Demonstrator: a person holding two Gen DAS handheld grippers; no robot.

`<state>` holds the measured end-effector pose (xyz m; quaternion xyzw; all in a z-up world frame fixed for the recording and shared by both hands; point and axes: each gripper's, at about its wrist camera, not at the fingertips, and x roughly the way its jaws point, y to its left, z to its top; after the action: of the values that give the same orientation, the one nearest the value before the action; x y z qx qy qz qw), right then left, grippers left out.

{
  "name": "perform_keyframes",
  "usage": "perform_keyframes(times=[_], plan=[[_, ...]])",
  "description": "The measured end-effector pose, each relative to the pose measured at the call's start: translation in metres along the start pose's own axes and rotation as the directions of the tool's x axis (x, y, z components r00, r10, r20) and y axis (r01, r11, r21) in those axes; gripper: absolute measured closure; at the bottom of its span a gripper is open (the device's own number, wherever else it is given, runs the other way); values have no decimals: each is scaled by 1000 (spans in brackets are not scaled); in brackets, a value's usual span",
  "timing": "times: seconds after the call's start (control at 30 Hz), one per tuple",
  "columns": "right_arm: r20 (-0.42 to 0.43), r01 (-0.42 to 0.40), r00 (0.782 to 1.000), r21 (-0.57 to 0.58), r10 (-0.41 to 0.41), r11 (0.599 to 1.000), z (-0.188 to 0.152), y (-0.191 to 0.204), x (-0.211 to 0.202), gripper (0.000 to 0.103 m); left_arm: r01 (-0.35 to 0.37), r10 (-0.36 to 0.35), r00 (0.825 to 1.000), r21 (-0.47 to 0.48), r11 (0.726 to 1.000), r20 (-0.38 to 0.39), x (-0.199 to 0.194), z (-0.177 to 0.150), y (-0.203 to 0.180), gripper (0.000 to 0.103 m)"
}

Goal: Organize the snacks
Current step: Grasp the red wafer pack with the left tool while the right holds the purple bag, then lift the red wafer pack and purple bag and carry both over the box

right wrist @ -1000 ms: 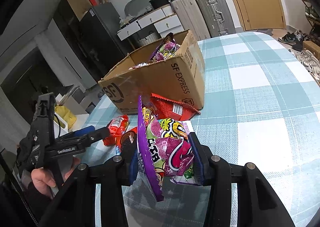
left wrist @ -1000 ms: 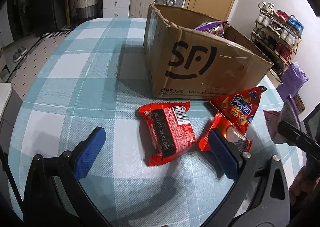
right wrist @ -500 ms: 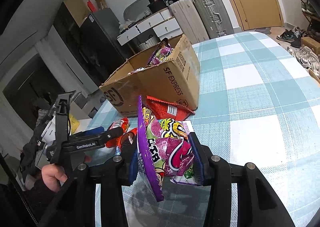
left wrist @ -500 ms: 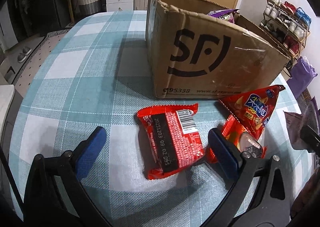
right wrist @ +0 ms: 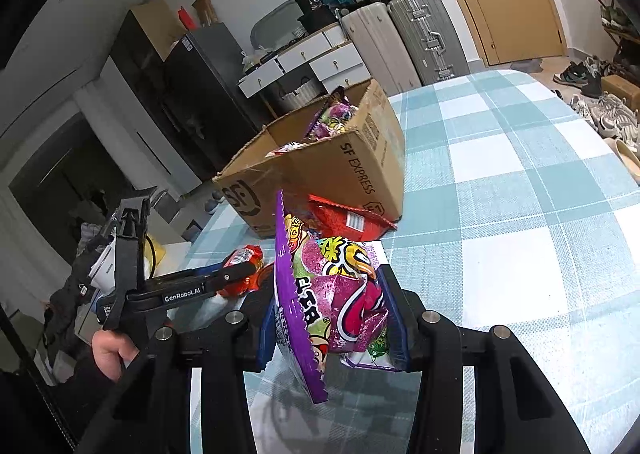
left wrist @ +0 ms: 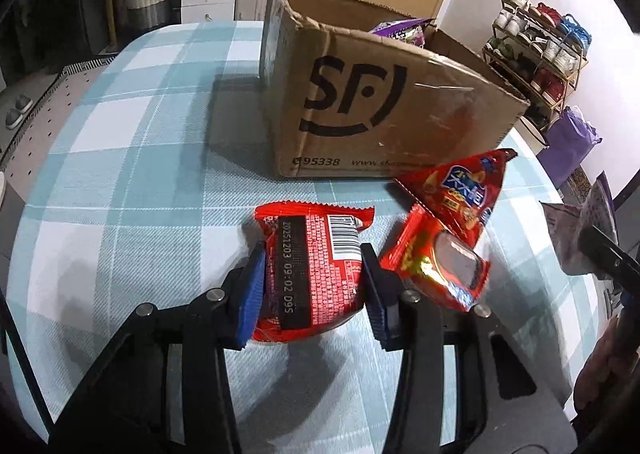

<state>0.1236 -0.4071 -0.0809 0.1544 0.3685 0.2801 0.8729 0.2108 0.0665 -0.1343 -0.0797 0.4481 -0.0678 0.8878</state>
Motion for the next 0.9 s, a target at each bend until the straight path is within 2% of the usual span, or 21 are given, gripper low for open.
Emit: perform_keyframes(times=[0.43, 0.9], plan=[[33, -5, 999, -43, 6, 999, -3, 30, -26, 58, 22, -22, 996, 2, 1000, 89, -62, -10, 0, 62], [79, -25, 996, -141, 37, 990, 3, 86, -59, 58, 31, -47, 980, 83, 996, 196, -136, -2, -27, 62]])
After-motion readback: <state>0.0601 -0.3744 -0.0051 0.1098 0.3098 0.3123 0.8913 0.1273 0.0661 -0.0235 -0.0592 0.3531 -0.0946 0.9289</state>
